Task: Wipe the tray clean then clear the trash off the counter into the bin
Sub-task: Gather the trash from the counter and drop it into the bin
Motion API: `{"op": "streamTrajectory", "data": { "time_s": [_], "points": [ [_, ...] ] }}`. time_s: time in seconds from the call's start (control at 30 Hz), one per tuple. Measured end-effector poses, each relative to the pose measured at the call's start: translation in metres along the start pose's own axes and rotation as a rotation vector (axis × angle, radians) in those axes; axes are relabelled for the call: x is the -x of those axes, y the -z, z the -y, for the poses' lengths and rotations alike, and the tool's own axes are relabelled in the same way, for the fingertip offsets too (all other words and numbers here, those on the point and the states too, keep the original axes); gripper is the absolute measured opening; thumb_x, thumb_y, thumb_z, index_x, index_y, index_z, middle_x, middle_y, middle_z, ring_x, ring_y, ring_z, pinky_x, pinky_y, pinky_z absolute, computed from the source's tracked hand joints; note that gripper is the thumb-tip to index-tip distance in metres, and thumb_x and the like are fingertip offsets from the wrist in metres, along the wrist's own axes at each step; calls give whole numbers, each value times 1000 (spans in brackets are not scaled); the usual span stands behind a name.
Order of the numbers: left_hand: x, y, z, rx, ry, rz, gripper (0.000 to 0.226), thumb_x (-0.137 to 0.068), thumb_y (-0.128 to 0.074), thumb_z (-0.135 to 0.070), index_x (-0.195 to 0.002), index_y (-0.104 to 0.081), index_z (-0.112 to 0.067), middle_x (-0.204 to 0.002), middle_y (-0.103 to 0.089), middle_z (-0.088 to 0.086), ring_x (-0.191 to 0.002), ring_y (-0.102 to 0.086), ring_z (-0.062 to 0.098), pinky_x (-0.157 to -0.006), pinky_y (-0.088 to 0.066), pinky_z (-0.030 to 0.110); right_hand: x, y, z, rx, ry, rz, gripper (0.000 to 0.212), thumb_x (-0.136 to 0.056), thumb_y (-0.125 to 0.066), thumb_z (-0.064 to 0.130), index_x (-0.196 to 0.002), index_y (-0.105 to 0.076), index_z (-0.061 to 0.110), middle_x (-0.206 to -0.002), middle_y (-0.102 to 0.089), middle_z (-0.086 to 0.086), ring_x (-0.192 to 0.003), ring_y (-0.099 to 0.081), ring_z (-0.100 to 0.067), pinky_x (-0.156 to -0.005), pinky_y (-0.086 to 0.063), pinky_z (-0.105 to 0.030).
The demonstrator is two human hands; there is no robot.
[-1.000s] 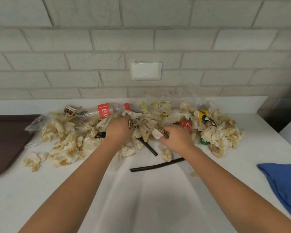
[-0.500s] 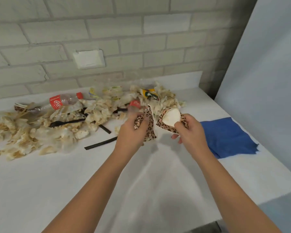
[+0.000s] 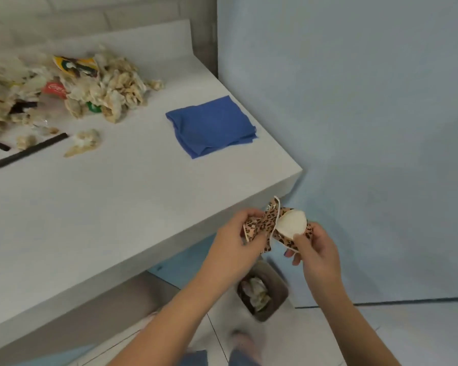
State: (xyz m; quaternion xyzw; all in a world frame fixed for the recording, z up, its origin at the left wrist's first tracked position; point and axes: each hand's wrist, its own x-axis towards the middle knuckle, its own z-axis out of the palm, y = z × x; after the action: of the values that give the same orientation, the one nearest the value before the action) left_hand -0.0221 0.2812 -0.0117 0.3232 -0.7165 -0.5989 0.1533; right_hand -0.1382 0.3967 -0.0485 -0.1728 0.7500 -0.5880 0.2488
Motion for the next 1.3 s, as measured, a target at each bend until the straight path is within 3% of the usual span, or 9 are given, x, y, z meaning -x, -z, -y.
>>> {"op": "streamTrajectory", "data": {
  "time_s": [0.2, 0.3, 0.43, 0.6, 0.8, 0.9, 1.0, 1.13, 1.3],
  "points": [
    [-10, -89, 115, -180, 432, 35, 25, -88, -59, -26, -113, -54, -22, -97, -63, -7, -84, -60, 9, -70, -47, 21, 12, 39, -118, 68, -362, -105, 10, -90, -57, 8, -91, -62, 16, -79, -64, -5, -65, -59, -14, -48, -50, -19],
    [-24, -122, 171, -263, 554, 81, 27, -89, -57, -29, -114, -54, -20, -104, -66, 0, -92, -62, 17, -77, -49, 27, 1, 42, -183, 176, -523, -103, 4, -86, -63, 19, -85, -61, 22, -79, -67, -9, -69, -66, -24, -55, -53, -33],
    [-56, -157, 231, -336, 648, 124, 38, -88, -55, -32, -123, -51, -16, -119, -60, 6, -104, -59, 20, -82, -47, 26, -27, 33, -248, 443, -617, 18, 23, -79, -58, 36, -97, -60, 22, -82, -67, -1, -78, -66, -23, -76, -55, -42],
    [-78, -180, 301, -376, 741, 209, 66, -85, -49, -46, -142, -29, -18, -139, -41, 15, -122, -47, 32, -100, -43, 39, -60, 14, -271, 460, -600, 327, 25, -91, -58, 34, -106, -40, 24, -103, -48, 7, -99, -50, -14, -77, -34, -23],
    [-45, -145, 251, -323, 536, 79, 28, -95, -44, -21, -120, -55, -14, -125, -50, 5, -107, -51, 14, -97, -40, 19, -50, 5, -226, 434, -404, 355, 9, -95, -50, 15, -93, -55, 22, -76, -58, 13, -64, -55, 6, -52, -39, -4],
    [-25, -110, 189, -219, 352, -35, 25, -93, -52, -20, -105, -62, -39, -108, -52, -15, -97, -53, -3, -84, -35, 0, -47, -1, -183, 415, -286, 249, 14, -93, -54, 23, -89, -65, 31, -86, -67, 9, -74, -60, 0, -56, -41, -7],
    [-17, -57, 119, -97, 153, -219, 35, -84, -57, -26, -84, -61, -61, -92, -64, -20, -86, -61, -5, -79, -48, 11, -43, -21, -111, 214, -86, 231, 20, -83, -68, 17, -72, -69, 34, -70, -69, 0, -65, -63, -14, -60, -47, -16],
    [-10, 24, 29, 153, 45, -455, 22, -91, -57, -6, -86, -71, -22, -80, -72, -2, -76, -67, 9, -74, -53, 20, -44, -66, 1, -12, 154, 359, 25, -84, -64, 2, -71, -70, 22, -62, -66, -10, -46, -52, -9, -48, -44, -18],
    [-14, 132, -24, 218, 3, -673, 18, -92, -53, -6, -93, -70, -15, -83, -72, 3, -76, -69, 14, -68, -56, 22, -60, -152, 107, -8, 362, 577, 13, -88, -61, 12, -84, -68, 22, -70, -66, -1, -56, -56, -7, -52, -46, -14]
  ]
}}
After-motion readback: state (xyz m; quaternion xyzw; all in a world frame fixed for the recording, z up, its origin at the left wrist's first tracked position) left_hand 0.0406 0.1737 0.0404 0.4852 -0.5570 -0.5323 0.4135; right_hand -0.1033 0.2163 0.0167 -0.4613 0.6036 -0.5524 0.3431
